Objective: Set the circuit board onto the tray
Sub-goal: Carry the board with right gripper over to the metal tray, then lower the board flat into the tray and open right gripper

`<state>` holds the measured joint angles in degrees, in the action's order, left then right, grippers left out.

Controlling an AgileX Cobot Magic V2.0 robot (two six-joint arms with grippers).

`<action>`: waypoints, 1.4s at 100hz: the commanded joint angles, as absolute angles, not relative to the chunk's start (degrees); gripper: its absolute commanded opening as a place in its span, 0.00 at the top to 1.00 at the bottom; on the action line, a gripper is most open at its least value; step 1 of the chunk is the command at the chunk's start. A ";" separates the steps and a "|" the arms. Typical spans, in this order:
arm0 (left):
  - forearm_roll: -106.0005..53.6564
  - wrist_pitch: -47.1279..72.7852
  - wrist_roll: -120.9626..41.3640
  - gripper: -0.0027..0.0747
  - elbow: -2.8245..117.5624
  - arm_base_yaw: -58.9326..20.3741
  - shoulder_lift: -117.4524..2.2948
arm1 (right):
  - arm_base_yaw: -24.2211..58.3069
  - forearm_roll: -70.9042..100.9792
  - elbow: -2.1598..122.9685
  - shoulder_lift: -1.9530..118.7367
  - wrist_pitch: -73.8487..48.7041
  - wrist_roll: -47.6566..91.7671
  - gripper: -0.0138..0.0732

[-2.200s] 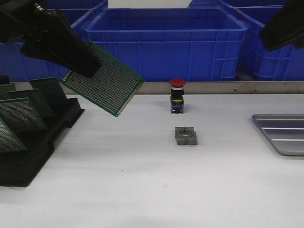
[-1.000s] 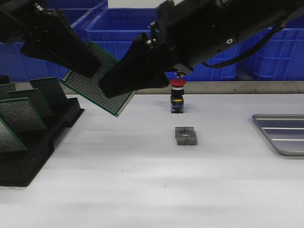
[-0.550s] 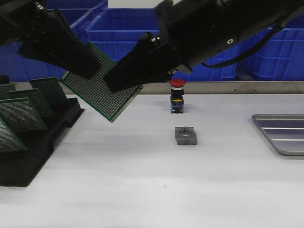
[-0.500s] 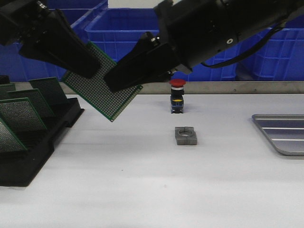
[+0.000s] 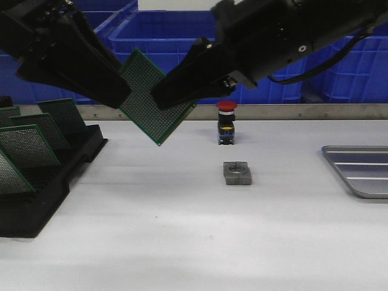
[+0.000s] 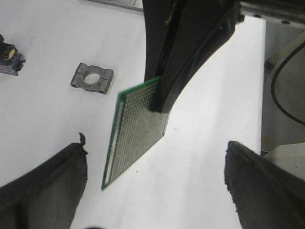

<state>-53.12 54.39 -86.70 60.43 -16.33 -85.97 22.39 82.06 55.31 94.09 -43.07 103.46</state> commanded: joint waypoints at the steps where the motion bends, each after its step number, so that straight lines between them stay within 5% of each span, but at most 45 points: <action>1: -56.61 52.90 -86.11 0.24 62.01 -16.71 -84.24 | 19.94 82.15 56.81 91.90 -45.49 99.26 0.92; 82: -56.72 52.79 -86.11 0.24 62.01 -16.71 -84.24 | -13.19 64.95 56.81 93.02 -37.94 65.40 0.90; 125: -56.95 52.79 -86.11 0.24 62.01 -16.71 -84.24 | -16.22 64.95 56.81 100.54 -34.55 65.40 0.90; 140: -58.36 52.79 -86.11 0.24 62.01 -16.71 -84.24 | -16.22 65.00 56.81 101.36 -34.55 65.40 0.79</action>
<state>-54.05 52.94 -86.57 60.43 -16.33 -85.97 -15.95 63.30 55.31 103.58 -33.87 65.35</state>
